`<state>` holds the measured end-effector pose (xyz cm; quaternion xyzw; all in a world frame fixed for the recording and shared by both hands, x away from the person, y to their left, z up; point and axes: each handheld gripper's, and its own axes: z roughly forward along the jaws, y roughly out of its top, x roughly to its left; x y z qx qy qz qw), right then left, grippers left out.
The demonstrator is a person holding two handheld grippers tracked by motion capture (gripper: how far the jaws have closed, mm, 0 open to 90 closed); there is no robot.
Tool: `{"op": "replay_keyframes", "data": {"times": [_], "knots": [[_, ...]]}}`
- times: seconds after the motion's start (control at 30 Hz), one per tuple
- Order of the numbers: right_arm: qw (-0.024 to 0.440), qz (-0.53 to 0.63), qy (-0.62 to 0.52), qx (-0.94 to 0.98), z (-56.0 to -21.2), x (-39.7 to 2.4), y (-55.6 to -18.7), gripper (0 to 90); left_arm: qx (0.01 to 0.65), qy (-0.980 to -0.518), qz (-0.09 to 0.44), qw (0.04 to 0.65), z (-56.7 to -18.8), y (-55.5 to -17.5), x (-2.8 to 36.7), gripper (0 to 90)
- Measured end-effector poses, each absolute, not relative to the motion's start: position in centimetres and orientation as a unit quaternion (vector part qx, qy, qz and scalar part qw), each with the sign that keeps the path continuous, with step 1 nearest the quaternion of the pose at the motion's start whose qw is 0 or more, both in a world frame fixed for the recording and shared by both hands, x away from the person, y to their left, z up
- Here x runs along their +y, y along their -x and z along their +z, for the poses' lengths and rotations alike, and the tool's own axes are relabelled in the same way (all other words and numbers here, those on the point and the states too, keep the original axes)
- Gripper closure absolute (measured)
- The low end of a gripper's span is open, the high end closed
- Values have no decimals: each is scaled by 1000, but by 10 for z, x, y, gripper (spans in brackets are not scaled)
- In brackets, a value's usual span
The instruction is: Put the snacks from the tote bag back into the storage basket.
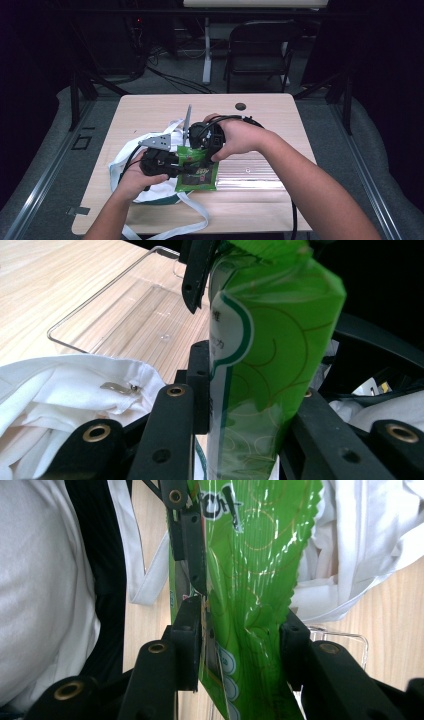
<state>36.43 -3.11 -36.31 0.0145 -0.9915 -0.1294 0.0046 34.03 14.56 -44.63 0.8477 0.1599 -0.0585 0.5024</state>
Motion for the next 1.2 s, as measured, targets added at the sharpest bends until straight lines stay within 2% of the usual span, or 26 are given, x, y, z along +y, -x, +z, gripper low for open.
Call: {"op": "replay_keyframes", "data": {"times": [0.27,0.77,1.2], "knots": [[12,-117,-16,-993,-367,-29,-365,649,156,-847,-60,504,-447,-340,145,756],[24,-115,-18,-993,-367,-30,-367,747,156,-846,-54,507,-448,-340,144,739],[18,-112,-23,-993,-365,-29,-366,759,179,-838,-68,512,-450,-344,146,686]]}}
